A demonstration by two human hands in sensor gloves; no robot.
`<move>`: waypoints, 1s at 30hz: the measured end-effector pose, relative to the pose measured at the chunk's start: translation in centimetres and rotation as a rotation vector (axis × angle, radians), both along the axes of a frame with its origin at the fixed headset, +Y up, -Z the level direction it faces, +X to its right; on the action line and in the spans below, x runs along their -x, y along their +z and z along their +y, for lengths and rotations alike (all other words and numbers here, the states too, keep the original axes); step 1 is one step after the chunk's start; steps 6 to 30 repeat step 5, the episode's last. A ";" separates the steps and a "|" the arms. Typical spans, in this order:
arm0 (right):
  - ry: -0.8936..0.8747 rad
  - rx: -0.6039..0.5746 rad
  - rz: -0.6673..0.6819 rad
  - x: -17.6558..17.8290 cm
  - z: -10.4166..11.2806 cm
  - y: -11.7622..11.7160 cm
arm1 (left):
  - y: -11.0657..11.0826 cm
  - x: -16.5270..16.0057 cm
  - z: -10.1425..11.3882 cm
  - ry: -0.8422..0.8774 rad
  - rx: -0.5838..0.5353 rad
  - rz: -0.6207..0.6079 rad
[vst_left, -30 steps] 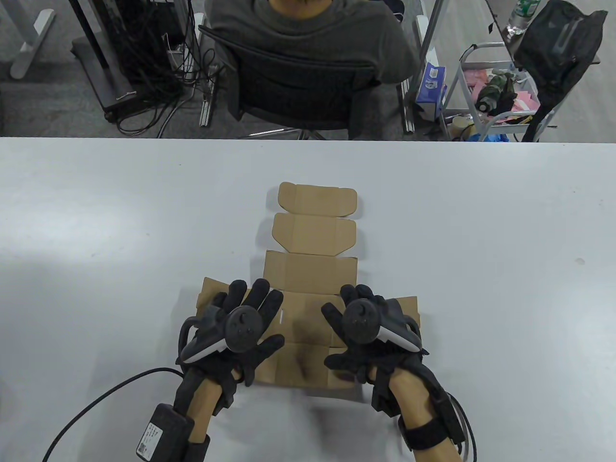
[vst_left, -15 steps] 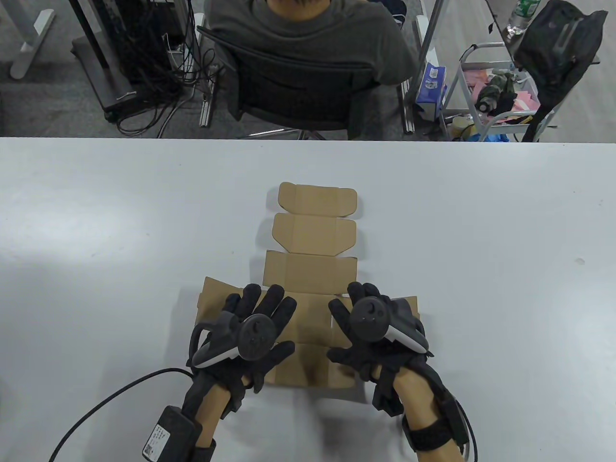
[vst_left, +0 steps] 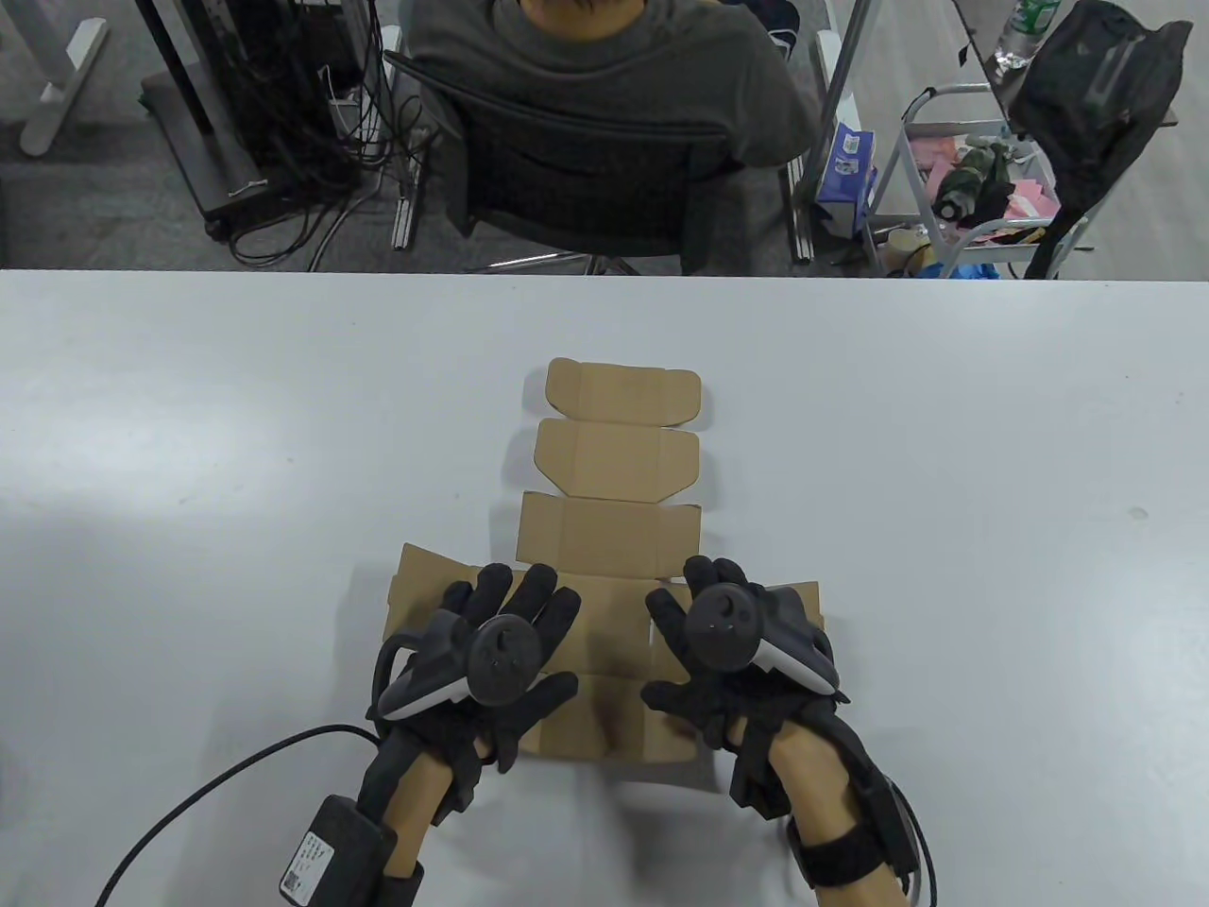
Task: Fully disassemble small mailer box
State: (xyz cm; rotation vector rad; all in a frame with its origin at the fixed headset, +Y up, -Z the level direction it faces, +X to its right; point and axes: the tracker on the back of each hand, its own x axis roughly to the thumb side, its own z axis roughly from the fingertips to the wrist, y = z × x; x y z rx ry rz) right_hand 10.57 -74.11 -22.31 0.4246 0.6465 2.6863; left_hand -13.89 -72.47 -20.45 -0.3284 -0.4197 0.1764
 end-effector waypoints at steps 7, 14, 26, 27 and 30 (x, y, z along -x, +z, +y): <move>0.003 0.009 -0.002 0.0 0.0 0.1 | 0.0 0.0 0.0 0.000 0.003 -0.002; 0.003 0.009 -0.002 0.0 0.0 0.1 | 0.0 0.0 0.0 0.000 0.003 -0.002; 0.003 0.009 -0.002 0.0 0.0 0.1 | 0.0 0.0 0.0 0.000 0.003 -0.002; 0.003 0.009 -0.002 0.0 0.0 0.1 | 0.0 0.0 0.0 0.000 0.003 -0.002; 0.003 0.009 -0.002 0.0 0.0 0.1 | 0.0 0.0 0.0 0.000 0.003 -0.002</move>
